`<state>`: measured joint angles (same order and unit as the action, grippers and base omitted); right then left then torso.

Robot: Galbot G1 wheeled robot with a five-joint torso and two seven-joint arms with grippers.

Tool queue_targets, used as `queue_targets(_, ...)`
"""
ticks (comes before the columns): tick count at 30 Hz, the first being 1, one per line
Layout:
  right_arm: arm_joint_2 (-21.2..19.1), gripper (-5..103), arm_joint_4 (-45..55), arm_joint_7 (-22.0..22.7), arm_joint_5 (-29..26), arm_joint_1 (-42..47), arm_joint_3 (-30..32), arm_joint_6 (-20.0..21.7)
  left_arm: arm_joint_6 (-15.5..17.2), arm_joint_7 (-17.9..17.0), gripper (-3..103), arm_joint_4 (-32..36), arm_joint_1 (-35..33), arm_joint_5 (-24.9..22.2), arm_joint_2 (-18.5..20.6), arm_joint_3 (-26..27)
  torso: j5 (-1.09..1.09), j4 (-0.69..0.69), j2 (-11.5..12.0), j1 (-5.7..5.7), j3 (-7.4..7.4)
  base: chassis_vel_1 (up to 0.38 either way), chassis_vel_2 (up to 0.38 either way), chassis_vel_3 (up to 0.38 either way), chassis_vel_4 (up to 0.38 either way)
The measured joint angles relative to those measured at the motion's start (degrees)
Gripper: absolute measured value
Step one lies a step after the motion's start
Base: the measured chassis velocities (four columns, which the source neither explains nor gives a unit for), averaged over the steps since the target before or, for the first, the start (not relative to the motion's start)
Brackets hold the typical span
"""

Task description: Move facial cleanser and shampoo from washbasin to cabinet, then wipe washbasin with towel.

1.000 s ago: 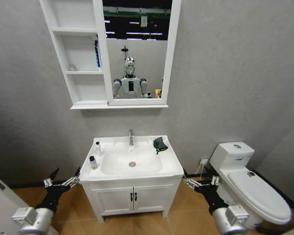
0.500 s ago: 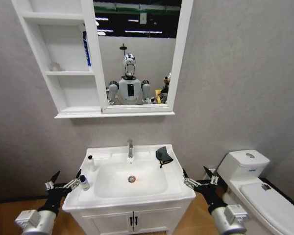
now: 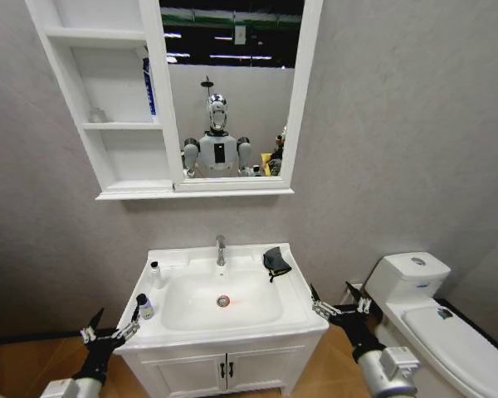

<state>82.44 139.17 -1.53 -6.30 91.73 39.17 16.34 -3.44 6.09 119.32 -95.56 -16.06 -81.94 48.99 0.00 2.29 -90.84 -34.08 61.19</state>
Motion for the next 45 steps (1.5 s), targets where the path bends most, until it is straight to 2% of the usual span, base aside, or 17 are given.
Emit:
queue_targets(9,0.4,100,0.1,0.6,-0.3,-0.3,0.3,0.0,-0.8,0.7,100,-4.3,0.5,2.6,-0.6,-3.3,0.00,0.01,0.0,0.01,0.00,0.000,0.000,0.000,0.000)
queue_targets(12,0.9,100,0.9,0.8,-0.7,-0.6,0.5,0.1,0.3,0.7,100,-5.9,2.5,3.8,-0.5,-5.0,0.00,0.00,0.0,0.00,0.00,0.000,0.000,0.000,0.000)
queue_targets(14,1.4,100,1.3,1.1,-0.9,-0.9,0.5,0.1,2.5,-0.1,100,-7.1,5.0,4.1,-0.1,-6.1,0.01,0.01,0.0,0.00,0.00,0.000,0.000,0.000,0.000)
queue_targets(15,1.4,100,1.3,1.1,-0.9,-0.9,0.5,0.1,2.5,-0.1,100,-7.1,5.0,4.1,-0.1,-6.1,0.01,0.01,0.0,0.00,0.00,0.000,0.000,0.000,0.000)
queue_targets(16,1.5,100,1.3,1.3,-1.0,-1.1,0.6,0.1,4.2,-1.1,100,-8.2,7.1,4.2,0.3,-7.0,0.00,0.01,0.0,0.00,0.00,0.000,0.000,0.000,0.000)
queue_targets(18,1.5,100,1.3,1.4,-1.0,-1.1,0.6,0.0,4.7,-1.4,100,-8.5,7.7,4.3,0.4,-7.1,0.00,0.01,0.0,0.00,0.00,0.000,0.000,0.000,0.000)
queue_targets(21,1.7,100,1.3,1.7,-1.2,-0.8,0.9,-0.9,9.1,-4.2,100,-9.7,11.3,3.8,1.4,-8.4,0.00,0.01,0.0,0.00,0.00,0.000,0.000,0.000,0.000)
queue_targets(25,1.8,100,1.0,1.6,-1.4,-1.0,0.7,-1.5,11.1,-5.2,100,-10.5,13.0,3.7,2.3,-8.2,0.00,0.01,0.0,0.00,0.00,0.000,0.000,0.000,0.000)
queue_targets(29,1.7,100,0.5,1.5,-1.5,-1.5,0.5,-1.6,11.7,-5.7,100,-11.6,14.2,3.5,2.9,-7.7,0.01,-0.03,0.0,0.00,0.00,0.000,0.000,0.000,0.000)
queue_targets(35,1.6,100,0.3,1.4,-3.0,-1.3,0.6,-2.0,12.7,-6.3,100,-15.9,18.6,2.7,4.9,-8.7,0.00,0.01,0.0,0.00,0.00,0.000,0.000,0.000,0.000)
queue_targets(43,1.5,100,0.1,1.5,-3.2,-1.4,1.0,-1.9,13.1,-8.3,100,-19.8,23.3,2.5,5.4,-10.9,0.00,0.01,0.0,0.00,0.00,0.000,0.000,0.000,0.000)
queue_targets(45,1.5,100,0.1,1.6,-3.3,-1.3,1.2,-1.9,13.1,-8.5,103,-20.5,23.9,2.5,5.4,-11.1,0.00,0.02,0.0,0.00,0.00,0.000,0.000,0.000,0.000)
